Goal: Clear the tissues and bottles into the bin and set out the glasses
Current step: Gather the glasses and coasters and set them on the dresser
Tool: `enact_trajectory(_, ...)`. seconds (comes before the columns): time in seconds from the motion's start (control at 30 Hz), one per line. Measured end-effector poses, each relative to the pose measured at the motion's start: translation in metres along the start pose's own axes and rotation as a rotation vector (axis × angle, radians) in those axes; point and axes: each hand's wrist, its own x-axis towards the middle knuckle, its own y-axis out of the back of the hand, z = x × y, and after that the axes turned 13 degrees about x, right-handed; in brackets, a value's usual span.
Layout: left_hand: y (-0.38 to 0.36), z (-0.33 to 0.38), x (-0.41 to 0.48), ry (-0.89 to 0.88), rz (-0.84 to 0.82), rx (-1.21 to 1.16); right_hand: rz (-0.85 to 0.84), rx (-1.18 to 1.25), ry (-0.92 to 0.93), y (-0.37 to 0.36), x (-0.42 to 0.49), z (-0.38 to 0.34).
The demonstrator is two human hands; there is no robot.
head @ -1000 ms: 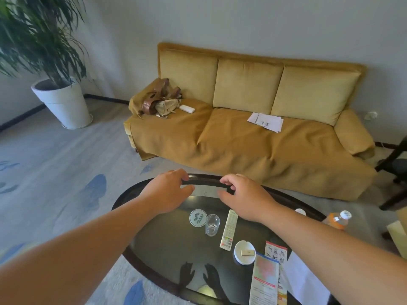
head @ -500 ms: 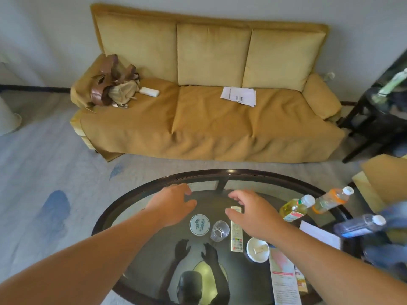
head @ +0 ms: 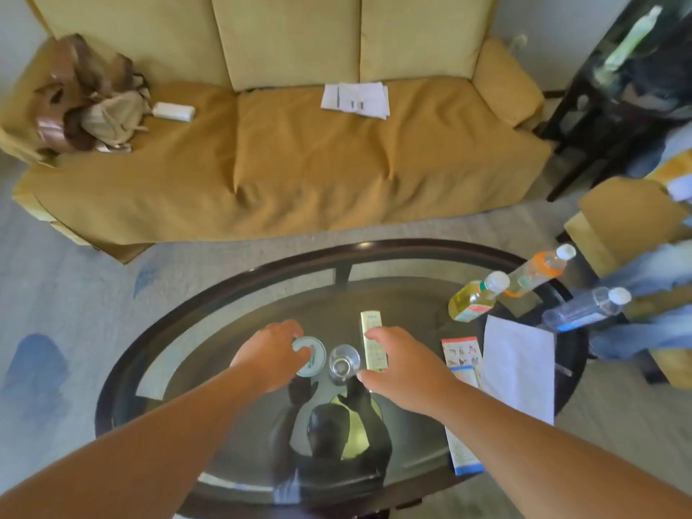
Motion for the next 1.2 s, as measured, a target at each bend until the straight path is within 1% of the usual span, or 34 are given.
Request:
enact_trajectory(0.13, -0.034, 0.003, 0.018, 0.057, -0.014, 0.002, -0.048, 0.021, -0.014, -0.013, 0.010, 0.035)
enact_trajectory(0.27, -0.069, 0.001, 0.033, 0.112, -0.024, 0.020, -0.050, 0.010, -0.007, -0.028, 0.022, 0.065)
enact_trajectory(0.53, -0.118, -0.007, 0.072, 0.151, -0.009, 0.064, -0.098, 0.084, -0.006, -0.061, 0.043, 0.107)
enact_trajectory(0.8, -0.148, -0.016, 0.109, 0.220, -0.029, 0.107, -0.060, 0.177, 0.043, -0.097, 0.076, 0.122)
enact_trajectory(1.03, -0.165, -0.022, 0.126, 0.260, -0.058, 0.123, -0.040, 0.220, 0.015, -0.116, 0.095, 0.128)
enact_trajectory(1.2, -0.170, -0.022, 0.139, 0.289, -0.024, 0.177, -0.017, 0.229, 0.001, -0.124, 0.104, 0.132)
